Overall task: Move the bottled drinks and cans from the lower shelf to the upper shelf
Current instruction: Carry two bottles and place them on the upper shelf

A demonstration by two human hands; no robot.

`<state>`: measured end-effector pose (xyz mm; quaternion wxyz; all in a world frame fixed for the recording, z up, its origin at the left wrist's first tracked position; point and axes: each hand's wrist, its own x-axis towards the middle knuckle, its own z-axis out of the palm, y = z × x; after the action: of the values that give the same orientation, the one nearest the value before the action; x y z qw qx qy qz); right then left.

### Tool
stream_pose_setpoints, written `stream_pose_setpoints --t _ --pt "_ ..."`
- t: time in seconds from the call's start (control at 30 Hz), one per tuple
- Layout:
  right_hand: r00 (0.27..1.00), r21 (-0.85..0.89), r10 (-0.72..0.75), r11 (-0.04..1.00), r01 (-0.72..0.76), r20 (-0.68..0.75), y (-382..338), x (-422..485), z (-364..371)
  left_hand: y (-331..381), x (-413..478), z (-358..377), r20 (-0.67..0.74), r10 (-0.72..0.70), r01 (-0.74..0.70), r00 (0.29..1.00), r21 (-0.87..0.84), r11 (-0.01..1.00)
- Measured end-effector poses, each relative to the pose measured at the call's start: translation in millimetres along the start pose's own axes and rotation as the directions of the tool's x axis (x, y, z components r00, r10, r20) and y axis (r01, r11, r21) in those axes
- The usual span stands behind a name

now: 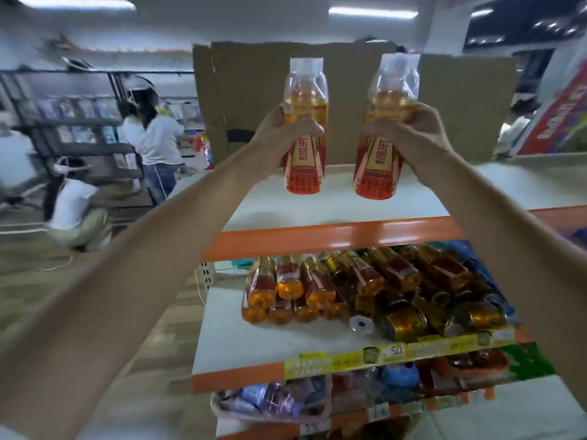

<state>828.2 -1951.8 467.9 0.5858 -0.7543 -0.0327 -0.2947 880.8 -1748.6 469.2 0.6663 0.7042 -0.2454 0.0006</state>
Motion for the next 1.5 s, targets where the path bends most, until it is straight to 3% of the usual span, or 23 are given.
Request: stream_pose_setpoints --t 0.3,0.57,0.77,1.07,1.27,1.37,1.5 --pt "0.970 0.056 0.089 0.993 -0.104 0.226 16.3 22.5 117.9 -40.9 -3.5 -112.2 -0.182 -0.046 0.066 0.982 0.102 0.993" --pt "0.939 0.112 0.081 0.986 -0.126 0.335 31.9 46.6 179.2 -64.1 17.6 -144.1 -0.255 -0.039 0.060 0.966 0.075 0.995" --pt "0.927 0.166 0.028 0.981 -0.096 0.374 50.9 74.1 197.1 -77.9 50.1 -144.5 -0.240 -0.010 0.036 0.971 0.106 0.994" --pt "0.924 0.141 0.084 0.979 -0.146 0.372 76.9 102.1 208.1 -94.3 79.7 -152.7 -0.241 -0.058 0.069 0.969 0.036 0.997" --pt "0.788 -0.085 0.234 0.970 -0.227 0.569 80.3 100.8 182.2 -105.6 72.4 -163.3 -0.188 -0.203 0.237 0.961 0.177 0.955" --pt "0.797 -0.107 0.224 0.974 -0.198 0.561 75.8 96.6 176.9 -118.1 76.0 -168.6 -0.183 -0.216 0.264 0.959 0.297 0.918" --pt "0.849 -0.111 0.183 0.983 -0.146 0.495 73.9 93.2 181.2 -110.2 71.0 -164.5 -0.160 -0.137 0.183 0.978 0.324 0.928"
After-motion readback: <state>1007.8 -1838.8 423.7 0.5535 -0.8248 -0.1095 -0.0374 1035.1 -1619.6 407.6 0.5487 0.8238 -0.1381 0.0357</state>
